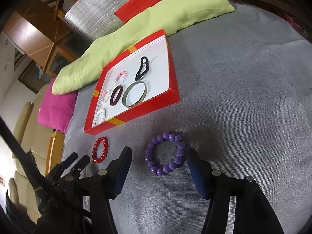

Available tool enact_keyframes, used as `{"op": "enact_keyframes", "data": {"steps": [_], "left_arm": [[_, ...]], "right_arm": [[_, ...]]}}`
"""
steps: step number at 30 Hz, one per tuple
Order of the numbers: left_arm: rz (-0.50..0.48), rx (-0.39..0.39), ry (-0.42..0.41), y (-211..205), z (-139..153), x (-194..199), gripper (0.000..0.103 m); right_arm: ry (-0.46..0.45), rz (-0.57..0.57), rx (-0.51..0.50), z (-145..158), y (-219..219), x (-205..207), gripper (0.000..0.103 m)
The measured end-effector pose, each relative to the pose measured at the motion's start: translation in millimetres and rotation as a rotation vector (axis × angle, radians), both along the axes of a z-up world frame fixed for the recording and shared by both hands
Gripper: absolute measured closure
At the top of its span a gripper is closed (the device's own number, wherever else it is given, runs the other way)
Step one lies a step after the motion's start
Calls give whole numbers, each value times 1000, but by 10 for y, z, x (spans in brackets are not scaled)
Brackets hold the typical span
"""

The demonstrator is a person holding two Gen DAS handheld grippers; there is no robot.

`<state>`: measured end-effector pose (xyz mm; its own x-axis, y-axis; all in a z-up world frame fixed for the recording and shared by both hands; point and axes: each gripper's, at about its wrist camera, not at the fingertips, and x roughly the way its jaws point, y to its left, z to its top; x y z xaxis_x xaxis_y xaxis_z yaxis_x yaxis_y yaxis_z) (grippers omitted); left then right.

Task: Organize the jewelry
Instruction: 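Reach the right tool to the purple bead bracelet and close on it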

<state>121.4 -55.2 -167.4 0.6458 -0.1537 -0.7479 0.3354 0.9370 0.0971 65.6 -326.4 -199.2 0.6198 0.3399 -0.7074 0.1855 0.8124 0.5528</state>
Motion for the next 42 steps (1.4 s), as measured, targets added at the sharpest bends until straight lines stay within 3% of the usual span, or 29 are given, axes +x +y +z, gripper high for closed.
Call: {"op": "enact_keyframes", "data": {"steps": [42], "left_arm": [[-35, 62, -2, -145, -36, -49, 34]], "right_arm": [[21, 43, -56, -68, 191, 101, 41]]}}
